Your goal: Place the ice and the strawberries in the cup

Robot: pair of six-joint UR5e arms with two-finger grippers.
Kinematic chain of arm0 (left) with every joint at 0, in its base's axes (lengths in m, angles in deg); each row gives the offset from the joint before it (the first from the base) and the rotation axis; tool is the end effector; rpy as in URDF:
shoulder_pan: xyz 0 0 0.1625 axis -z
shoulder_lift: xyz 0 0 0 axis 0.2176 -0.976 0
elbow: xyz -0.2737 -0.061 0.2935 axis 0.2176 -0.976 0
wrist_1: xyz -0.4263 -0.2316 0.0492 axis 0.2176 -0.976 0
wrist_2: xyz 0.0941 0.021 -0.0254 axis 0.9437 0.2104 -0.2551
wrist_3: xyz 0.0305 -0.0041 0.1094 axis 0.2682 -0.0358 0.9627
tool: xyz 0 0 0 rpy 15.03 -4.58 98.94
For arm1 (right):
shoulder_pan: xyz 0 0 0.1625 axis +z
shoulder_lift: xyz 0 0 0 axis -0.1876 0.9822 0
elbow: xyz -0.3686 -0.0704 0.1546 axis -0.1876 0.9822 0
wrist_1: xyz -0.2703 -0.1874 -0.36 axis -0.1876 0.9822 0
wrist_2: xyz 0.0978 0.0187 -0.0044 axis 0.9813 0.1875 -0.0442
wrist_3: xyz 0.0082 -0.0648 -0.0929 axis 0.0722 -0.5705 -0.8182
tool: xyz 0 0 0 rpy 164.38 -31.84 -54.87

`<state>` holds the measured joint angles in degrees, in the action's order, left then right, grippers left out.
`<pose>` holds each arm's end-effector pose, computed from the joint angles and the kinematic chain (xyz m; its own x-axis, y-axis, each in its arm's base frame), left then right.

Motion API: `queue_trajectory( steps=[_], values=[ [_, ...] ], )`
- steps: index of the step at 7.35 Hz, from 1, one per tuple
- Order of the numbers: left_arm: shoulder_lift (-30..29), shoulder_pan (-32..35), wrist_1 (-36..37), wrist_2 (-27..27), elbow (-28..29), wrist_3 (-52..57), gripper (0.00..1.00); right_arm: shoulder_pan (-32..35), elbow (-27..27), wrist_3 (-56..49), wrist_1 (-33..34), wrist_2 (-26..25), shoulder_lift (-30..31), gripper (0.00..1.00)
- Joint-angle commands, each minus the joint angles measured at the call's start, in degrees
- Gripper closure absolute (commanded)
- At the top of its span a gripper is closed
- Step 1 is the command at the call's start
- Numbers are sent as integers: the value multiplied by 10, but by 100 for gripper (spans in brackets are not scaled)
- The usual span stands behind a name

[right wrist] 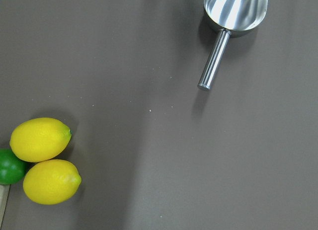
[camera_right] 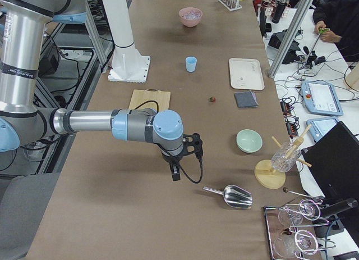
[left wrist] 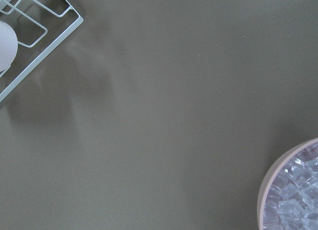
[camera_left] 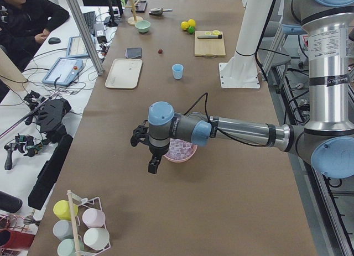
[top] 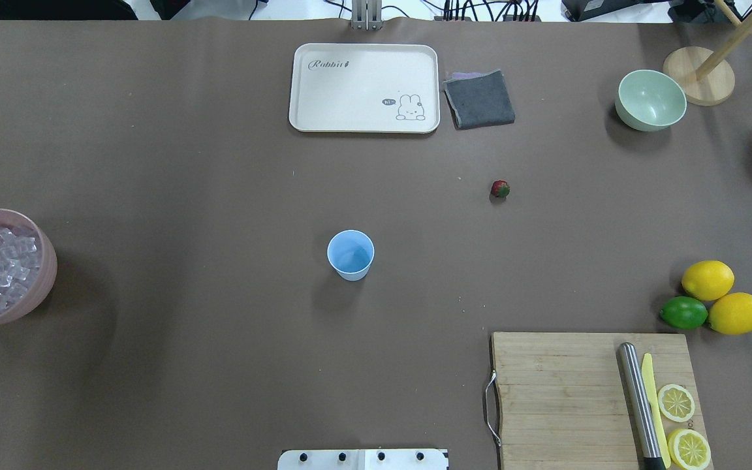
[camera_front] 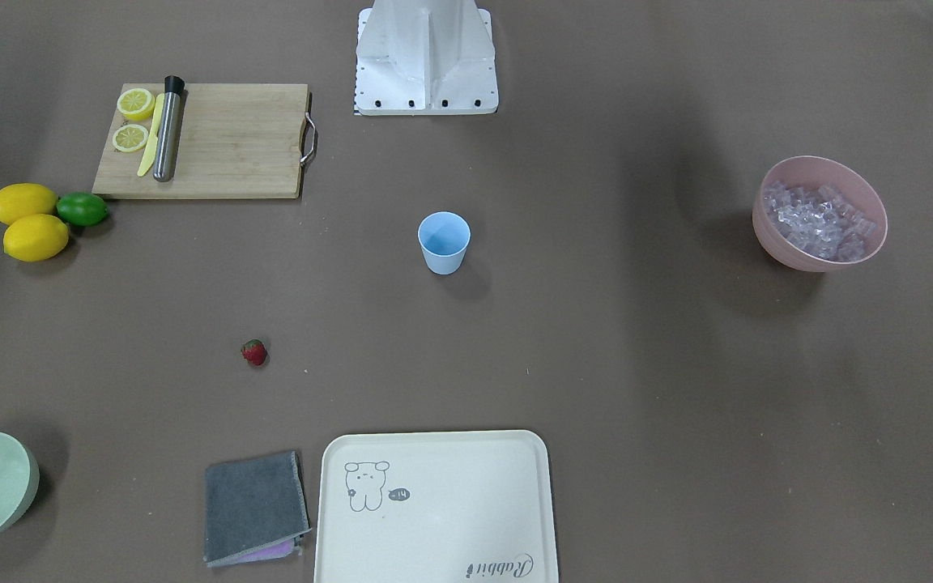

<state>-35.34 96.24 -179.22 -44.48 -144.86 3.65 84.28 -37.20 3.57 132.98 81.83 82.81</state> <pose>-0.0032 -0.5292 0.5744 0.7513 0.2615 -0.6059 -0.1243 0.9578 0.2593 0.0911 -0.4530 0.5969 0.6795 -0.1933 0.7078 0.0959 0.9798 0.1755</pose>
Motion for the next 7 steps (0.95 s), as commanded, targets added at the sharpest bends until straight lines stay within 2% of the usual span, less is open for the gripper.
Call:
queue_trajectory(
  steps=[1, 7],
  values=[
    [25, -2, -5, 2, -19, 4, 2, 0, -1, 0, 0, 0, 5, 0],
    [31, -3, -15, -3, -27, 10, 2, 0, -7, -8, -1, 2, 11, 0]
  ],
)
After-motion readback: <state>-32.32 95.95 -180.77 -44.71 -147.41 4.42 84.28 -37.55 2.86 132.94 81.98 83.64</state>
